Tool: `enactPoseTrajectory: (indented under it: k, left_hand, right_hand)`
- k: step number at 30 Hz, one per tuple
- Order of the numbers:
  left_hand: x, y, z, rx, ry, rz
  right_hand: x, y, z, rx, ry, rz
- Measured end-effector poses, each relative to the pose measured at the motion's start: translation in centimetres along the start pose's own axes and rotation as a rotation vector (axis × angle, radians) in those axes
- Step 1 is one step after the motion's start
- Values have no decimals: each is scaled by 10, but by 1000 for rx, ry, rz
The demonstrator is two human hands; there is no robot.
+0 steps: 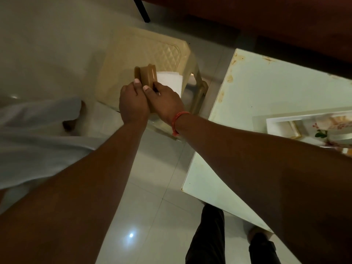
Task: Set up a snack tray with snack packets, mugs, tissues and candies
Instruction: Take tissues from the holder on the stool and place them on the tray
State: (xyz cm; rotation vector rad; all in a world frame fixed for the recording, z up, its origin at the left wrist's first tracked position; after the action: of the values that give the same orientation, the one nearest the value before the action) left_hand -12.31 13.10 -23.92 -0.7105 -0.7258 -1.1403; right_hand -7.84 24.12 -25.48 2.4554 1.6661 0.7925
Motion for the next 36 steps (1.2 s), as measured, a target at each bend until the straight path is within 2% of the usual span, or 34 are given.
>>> enactPoseTrajectory:
  k: [4, 10, 13, 17, 21, 24, 28, 33, 36]
  left_hand:
    - [4, 2, 7, -50, -20, 9]
    - [-19, 7, -5, 45, -11, -175]
    - [-23, 8, -12, 141, 10, -218]
    - [-28, 14, -19, 140, 36, -312]
    - [-28, 14, -19, 132, 90, -336]
    - [-27, 12, -20, 149, 86, -313]
    - [-20, 7, -32, 240, 93, -204]
    - [-6, -3, -43, 312, 168, -94]
    - [-1, -8, -46, 324, 205, -92]
  right_hand:
    - [5, 2, -2, 25, -1, 99]
    - [-4, -6, 25, -125, -9, -38]
    - [-10, -9, 26, -132, -40, -79]
    - [-13, -12, 32, -99, -27, -88]
    - [-13, -14, 34, -76, -41, -94]
    - [-8, -16, 33, 0, 53, -97]
    - [-3, -18, 31, 143, 257, -57]
    - [-10, -5, 20, 524, 561, -51]
    - [-15, 1, 22, 611, 729, -57]
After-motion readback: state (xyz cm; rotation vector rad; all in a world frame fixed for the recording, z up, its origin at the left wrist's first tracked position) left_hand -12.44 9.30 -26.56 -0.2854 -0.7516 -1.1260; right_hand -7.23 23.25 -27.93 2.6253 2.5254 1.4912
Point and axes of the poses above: each hand's wrist, its own y-axis away from the middle knuckle, its own x-axis out of the back of the hand, z = x × y, the point moved 7 cm from there along -y, towards the middle knuckle, and after that the axes turned 15 degrees about z, right-handed, at the moved point
